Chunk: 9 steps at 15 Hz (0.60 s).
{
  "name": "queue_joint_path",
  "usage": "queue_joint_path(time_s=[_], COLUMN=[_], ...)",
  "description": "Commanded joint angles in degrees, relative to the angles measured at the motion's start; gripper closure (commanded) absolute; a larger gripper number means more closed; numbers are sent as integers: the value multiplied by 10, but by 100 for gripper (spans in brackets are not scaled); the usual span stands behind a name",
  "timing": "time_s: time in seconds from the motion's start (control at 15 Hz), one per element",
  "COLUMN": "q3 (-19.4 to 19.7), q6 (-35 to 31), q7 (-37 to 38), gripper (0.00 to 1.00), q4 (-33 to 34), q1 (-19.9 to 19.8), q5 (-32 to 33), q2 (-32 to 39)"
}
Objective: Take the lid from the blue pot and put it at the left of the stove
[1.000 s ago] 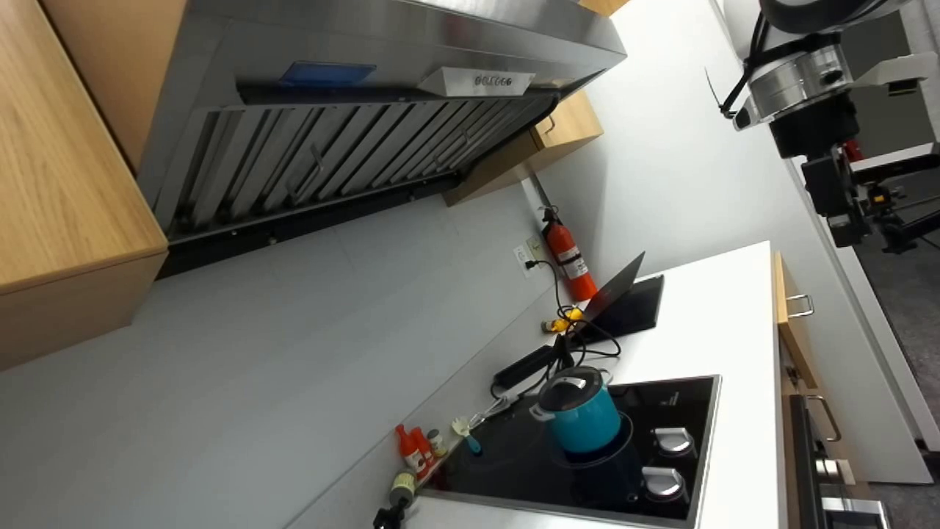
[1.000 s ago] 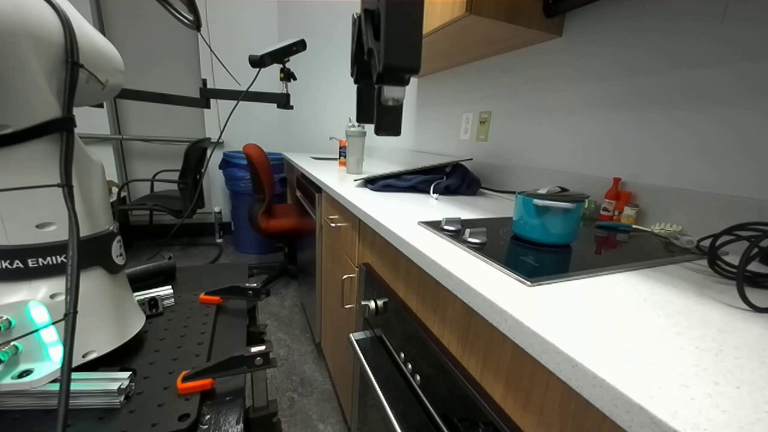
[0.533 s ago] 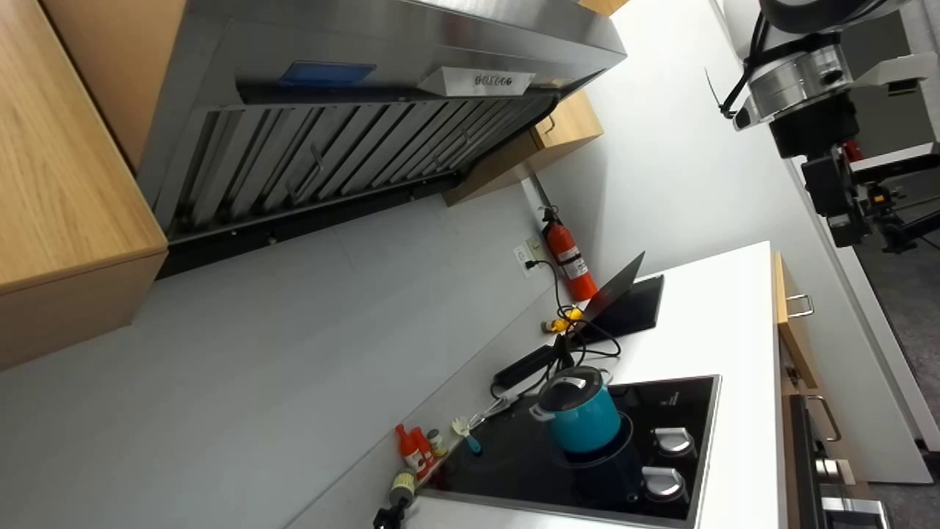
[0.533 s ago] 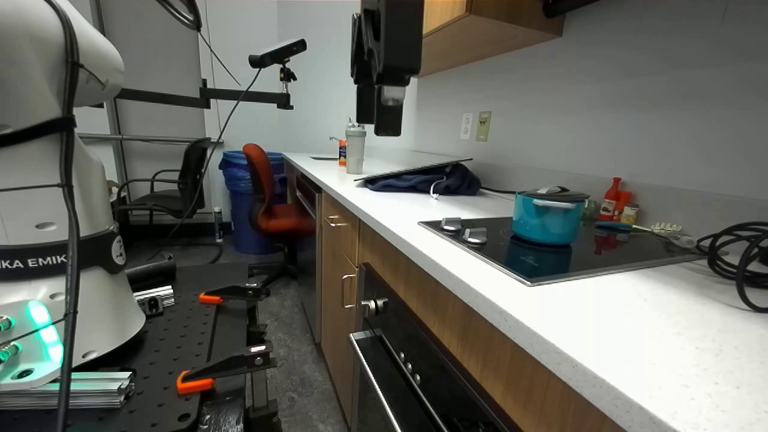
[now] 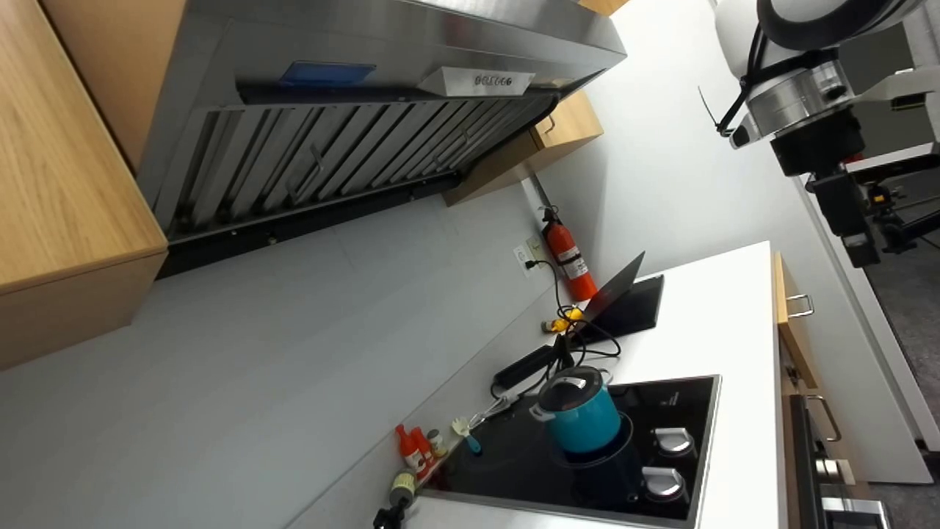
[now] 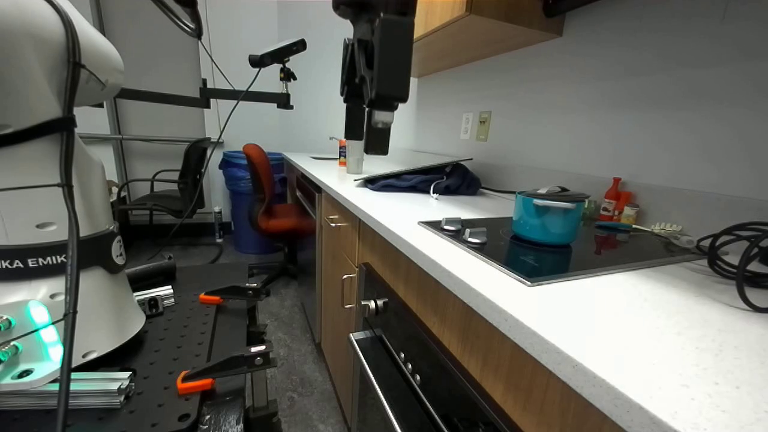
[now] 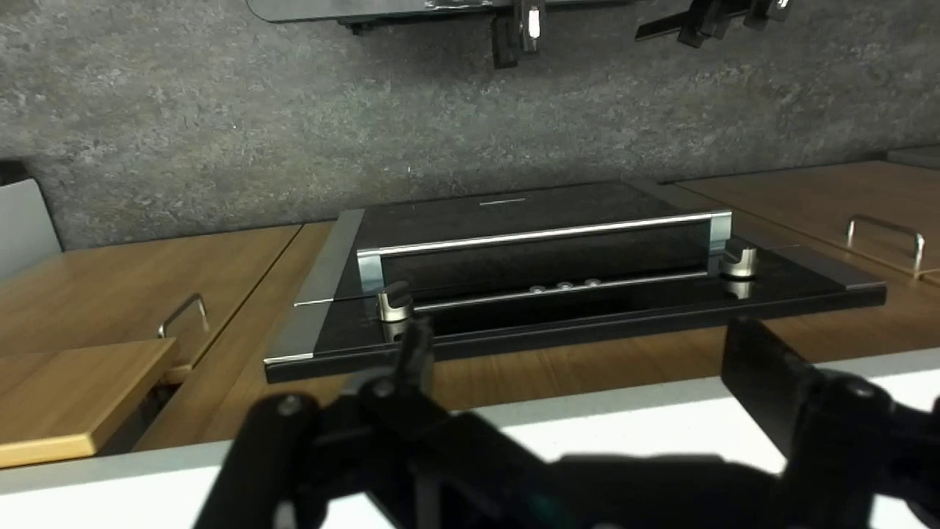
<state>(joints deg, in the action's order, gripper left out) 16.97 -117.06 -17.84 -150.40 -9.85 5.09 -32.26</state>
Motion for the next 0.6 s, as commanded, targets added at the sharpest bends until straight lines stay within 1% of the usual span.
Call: queue_joint_path(time_s=[0.0, 0.2, 0.53], q3=[-20, -34, -56], q6=[-9, -33, -104], q7=[-19, -32, -44], gripper=[0, 0, 0], q4=[-15, -32, -52], q1=[16, 34, 70], q5=[-1, -8, -12], q2=[8, 7, 7])
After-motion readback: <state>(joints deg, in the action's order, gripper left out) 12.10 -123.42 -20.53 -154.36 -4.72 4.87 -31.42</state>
